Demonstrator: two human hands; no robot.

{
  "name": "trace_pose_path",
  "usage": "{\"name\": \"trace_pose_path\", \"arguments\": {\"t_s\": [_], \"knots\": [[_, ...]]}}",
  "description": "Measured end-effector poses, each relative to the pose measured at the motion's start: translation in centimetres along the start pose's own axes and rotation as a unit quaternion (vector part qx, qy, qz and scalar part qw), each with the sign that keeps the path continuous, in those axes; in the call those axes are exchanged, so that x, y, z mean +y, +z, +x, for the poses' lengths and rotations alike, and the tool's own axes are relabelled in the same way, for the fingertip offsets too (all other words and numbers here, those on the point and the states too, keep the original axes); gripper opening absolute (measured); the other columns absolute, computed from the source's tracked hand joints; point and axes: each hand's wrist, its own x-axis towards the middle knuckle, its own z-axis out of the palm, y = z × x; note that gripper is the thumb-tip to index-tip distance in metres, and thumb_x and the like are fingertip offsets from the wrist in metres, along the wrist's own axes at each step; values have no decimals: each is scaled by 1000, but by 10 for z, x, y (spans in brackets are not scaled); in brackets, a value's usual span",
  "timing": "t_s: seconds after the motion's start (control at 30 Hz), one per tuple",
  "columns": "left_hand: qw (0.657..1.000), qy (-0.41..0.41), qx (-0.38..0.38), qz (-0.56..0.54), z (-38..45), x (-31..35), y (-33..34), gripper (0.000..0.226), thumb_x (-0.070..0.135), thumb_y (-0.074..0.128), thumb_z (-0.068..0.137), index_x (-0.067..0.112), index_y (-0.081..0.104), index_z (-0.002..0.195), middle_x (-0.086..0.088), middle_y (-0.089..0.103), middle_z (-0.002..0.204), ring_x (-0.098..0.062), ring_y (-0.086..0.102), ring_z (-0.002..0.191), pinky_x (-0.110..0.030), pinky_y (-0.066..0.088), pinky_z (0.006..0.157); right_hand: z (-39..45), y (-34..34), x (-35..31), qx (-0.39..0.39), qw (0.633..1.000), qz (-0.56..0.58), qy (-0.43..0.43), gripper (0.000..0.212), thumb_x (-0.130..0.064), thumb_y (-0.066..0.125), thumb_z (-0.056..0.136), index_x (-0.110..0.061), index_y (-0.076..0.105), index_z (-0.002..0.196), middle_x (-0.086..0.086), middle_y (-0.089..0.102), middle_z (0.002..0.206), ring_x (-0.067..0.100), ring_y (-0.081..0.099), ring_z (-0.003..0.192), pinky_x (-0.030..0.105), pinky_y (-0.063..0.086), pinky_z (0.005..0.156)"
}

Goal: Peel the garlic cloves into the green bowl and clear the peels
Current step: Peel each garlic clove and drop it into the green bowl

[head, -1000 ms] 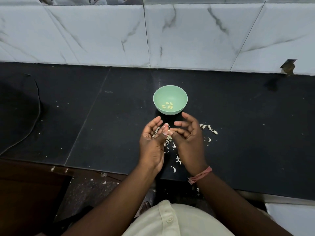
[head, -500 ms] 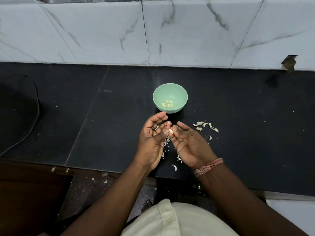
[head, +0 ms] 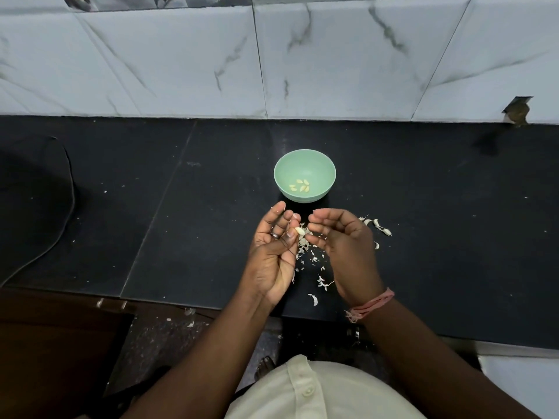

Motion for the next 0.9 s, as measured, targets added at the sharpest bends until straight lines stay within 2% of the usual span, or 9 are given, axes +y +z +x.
{"name": "trace_pose_path", "arguments": {"t_s": [0.13, 0.27, 0.43, 0.57, 0.67, 0.83, 0.9], "knots": [[999, 4, 50, -7, 0, -3, 6, 48, -15, 61, 74, 6, 63, 116, -10, 67, 100, -15, 70, 94, -23, 59, 81, -6, 3, 5, -41, 981, -145, -122, 43, 19, 56, 84, -12, 67, 111, 5, 73, 103, 19, 69, 98, 28, 57, 86], [996, 12, 90, 14, 2, -6, 12, 38, -16, 62, 79, 6, 64, 110, -9, 67, 98, -16, 72, 91, -24, 60, 73, -6, 3, 8, -58, 977, -145, -146, 47, 15, 63, 85, -18, 64, 119, 1, 72, 102, 18, 69, 98, 28, 55, 91], [995, 0, 103, 6, 4, -7, 9, 33, -21, 54, 85, 2, 63, 107, -14, 66, 99, -25, 72, 100, -29, 61, 81, 1, 0, 10, -34, 986, -110, -124, 40, 14, 67, 85, -9, 63, 117, 6, 76, 96, 19, 73, 96, 30, 57, 89], [992, -12, 124, -8, 10, -6, 8, 33, -23, 48, 88, -1, 63, 107, -17, 64, 102, -27, 73, 100, -31, 60, 86, 11, -1, 11, -10, 997, -32, -65, 37, 16, 68, 83, -2, 60, 115, 12, 77, 92, 25, 75, 93, 34, 61, 83], [988, -11, 155, -20, 17, -3, 7, 31, -24, 42, 91, -5, 64, 105, -21, 63, 109, -33, 67, 112, -36, 60, 87, 24, -3, 12, 18, 999, -1, -36, 34, 16, 68, 83, 0, 59, 112, 16, 77, 92, 28, 75, 90, 34, 62, 79], [973, 0, 226, 55, 33, -2, 2, 38, -22, 32, 95, -3, 64, 106, -23, 63, 115, -35, 63, 117, -40, 56, 96, 67, -5, 11, 73, 994, -68, -48, 30, 9, 74, 82, 0, 59, 107, 16, 75, 87, 22, 74, 81, 28, 61, 71], [966, 0, 244, 85, 41, -3, 0, 46, -24, 27, 94, -1, 64, 110, -21, 64, 115, -34, 63, 117, -41, 53, 99, 88, -3, 12, 83, 987, -123, -61, 28, 8, 73, 83, -4, 60, 104, 12, 74, 85, 17, 72, 78, 28, 60, 73]]}}
